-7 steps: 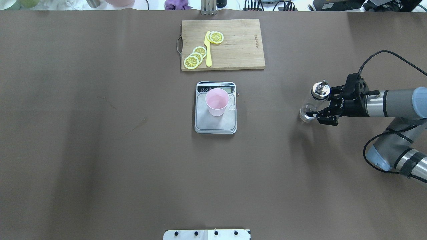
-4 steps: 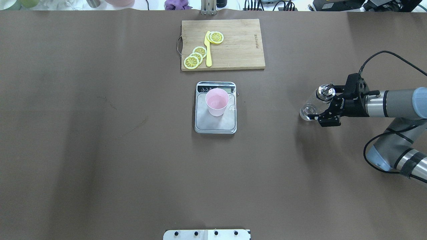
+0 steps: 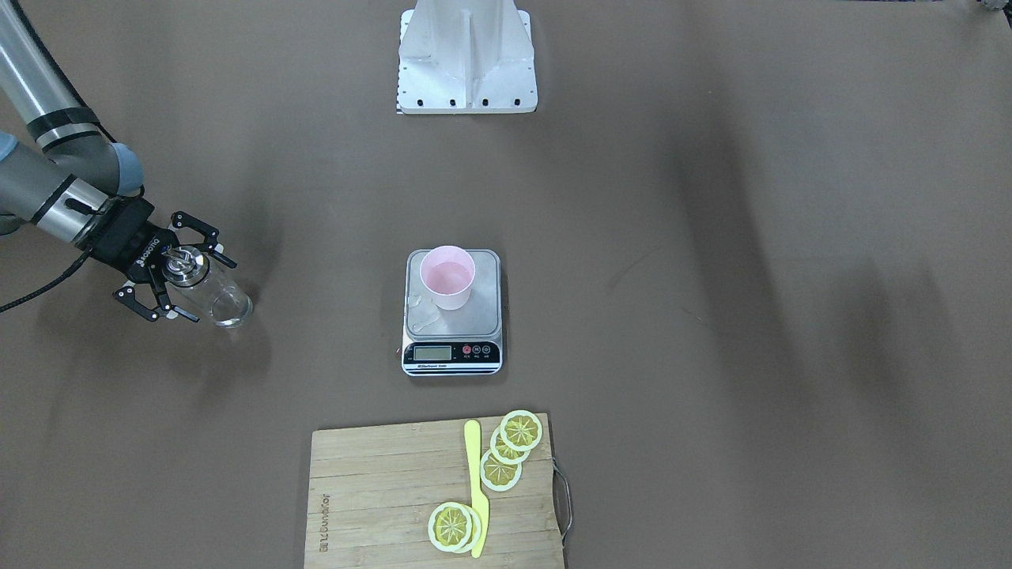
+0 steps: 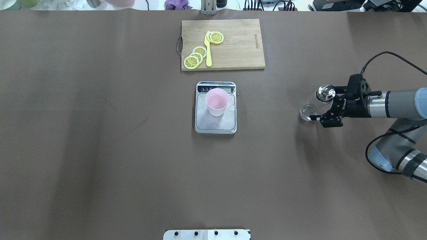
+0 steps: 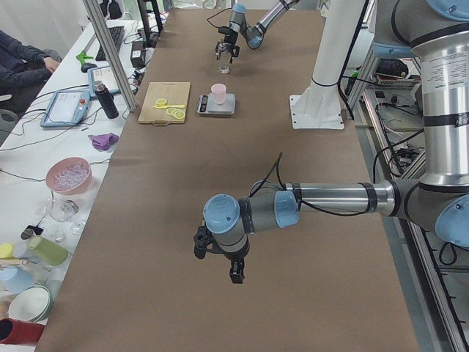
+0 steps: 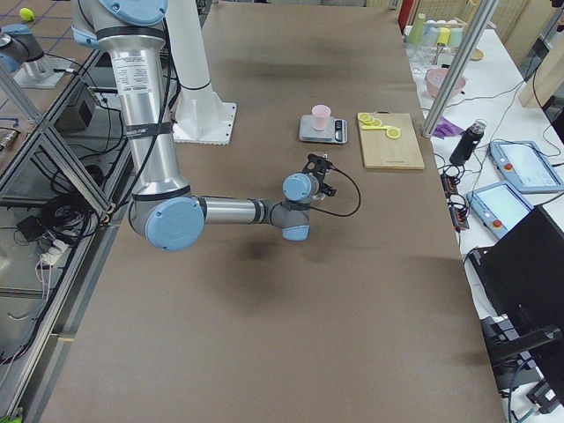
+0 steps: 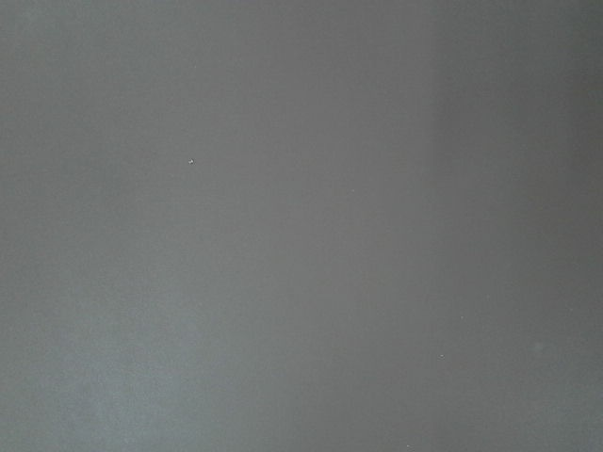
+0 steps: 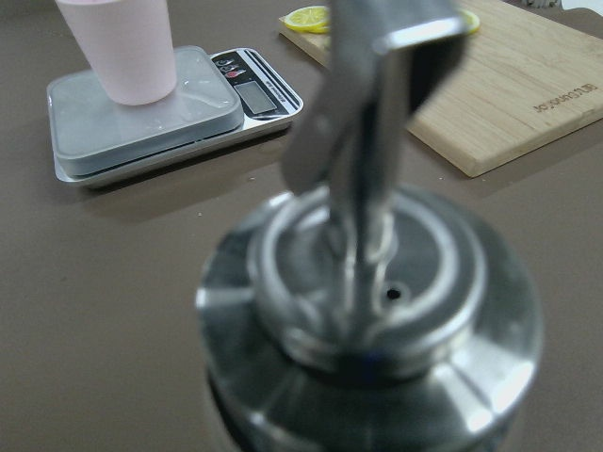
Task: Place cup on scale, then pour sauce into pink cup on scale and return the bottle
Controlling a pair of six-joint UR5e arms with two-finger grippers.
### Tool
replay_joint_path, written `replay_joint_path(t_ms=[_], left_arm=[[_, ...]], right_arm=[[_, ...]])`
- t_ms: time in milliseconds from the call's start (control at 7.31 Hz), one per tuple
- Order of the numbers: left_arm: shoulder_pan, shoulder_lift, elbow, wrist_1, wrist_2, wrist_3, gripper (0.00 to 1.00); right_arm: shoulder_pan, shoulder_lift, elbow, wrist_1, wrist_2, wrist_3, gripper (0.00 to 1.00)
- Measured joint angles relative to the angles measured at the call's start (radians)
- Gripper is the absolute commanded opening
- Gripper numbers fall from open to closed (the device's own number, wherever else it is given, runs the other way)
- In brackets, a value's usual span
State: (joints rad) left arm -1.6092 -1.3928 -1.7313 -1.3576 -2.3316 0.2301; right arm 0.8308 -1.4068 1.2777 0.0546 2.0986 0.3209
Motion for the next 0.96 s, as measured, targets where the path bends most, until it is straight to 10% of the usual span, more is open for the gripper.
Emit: replay_joint_path(t_ms=[957], left_arm=[[-0.001, 0.002, -0.002, 0.000, -0.003, 0.005, 0.99]], right_arm=[[0.157, -0.153, 0.001, 0.077, 0.123, 0.008, 1.00]])
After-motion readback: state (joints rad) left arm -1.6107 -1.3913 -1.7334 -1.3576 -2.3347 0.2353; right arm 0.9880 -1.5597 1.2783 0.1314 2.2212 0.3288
